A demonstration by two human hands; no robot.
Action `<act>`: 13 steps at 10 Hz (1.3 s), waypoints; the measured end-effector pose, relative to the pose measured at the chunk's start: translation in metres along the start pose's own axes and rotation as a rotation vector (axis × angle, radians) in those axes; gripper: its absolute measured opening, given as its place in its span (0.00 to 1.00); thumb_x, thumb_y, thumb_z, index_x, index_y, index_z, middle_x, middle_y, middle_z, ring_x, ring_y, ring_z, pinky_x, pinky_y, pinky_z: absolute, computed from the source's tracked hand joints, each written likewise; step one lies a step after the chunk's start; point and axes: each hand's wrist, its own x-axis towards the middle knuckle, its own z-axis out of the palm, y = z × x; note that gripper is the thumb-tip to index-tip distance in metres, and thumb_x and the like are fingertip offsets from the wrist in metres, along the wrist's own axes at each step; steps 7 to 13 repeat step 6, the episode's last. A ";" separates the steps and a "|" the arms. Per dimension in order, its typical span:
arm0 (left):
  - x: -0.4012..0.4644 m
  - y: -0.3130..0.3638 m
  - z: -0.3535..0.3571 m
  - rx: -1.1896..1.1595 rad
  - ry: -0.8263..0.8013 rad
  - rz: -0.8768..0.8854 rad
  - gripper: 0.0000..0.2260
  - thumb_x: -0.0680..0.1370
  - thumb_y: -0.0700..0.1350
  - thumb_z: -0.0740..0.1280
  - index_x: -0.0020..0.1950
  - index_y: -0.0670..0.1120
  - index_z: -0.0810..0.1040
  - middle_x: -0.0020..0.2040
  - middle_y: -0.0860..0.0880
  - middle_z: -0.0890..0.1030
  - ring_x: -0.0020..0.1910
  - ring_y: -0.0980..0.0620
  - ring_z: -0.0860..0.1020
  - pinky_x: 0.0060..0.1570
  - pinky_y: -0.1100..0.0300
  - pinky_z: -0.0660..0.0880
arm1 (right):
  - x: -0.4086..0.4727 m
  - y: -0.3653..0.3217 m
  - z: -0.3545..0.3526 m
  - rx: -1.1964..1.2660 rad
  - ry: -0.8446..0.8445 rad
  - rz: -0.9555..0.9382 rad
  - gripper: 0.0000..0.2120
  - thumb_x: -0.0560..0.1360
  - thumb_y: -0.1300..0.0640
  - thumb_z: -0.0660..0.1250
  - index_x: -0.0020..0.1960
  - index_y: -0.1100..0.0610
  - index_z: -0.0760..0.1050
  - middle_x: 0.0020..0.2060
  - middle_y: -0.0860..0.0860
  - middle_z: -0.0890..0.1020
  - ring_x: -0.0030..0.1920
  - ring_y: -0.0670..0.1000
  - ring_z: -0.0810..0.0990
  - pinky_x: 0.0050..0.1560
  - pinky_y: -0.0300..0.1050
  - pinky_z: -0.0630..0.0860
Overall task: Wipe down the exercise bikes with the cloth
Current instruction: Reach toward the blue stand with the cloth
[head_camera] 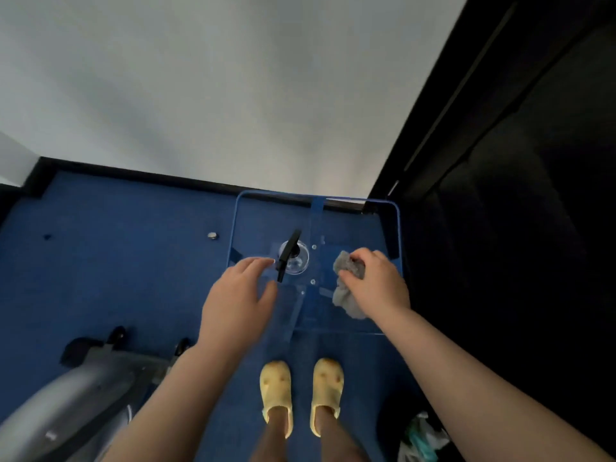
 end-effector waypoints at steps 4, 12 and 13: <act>0.041 -0.072 0.062 -0.034 -0.113 -0.201 0.17 0.78 0.49 0.62 0.67 0.52 0.73 0.67 0.53 0.74 0.54 0.45 0.76 0.54 0.53 0.72 | 0.085 0.025 0.101 -0.021 -0.112 0.111 0.16 0.76 0.52 0.64 0.63 0.49 0.70 0.56 0.52 0.77 0.56 0.56 0.75 0.47 0.49 0.73; 0.051 -0.063 0.042 -0.053 -0.084 -0.178 0.16 0.78 0.49 0.61 0.66 0.52 0.73 0.67 0.53 0.74 0.55 0.45 0.76 0.55 0.51 0.72 | 0.077 0.013 0.073 -0.065 -0.136 0.104 0.20 0.75 0.51 0.65 0.67 0.50 0.68 0.62 0.51 0.76 0.59 0.56 0.75 0.51 0.50 0.75; 0.051 -0.063 0.042 -0.053 -0.084 -0.178 0.16 0.78 0.49 0.61 0.66 0.52 0.73 0.67 0.53 0.74 0.55 0.45 0.76 0.55 0.51 0.72 | 0.077 0.013 0.073 -0.065 -0.136 0.104 0.20 0.75 0.51 0.65 0.67 0.50 0.68 0.62 0.51 0.76 0.59 0.56 0.75 0.51 0.50 0.75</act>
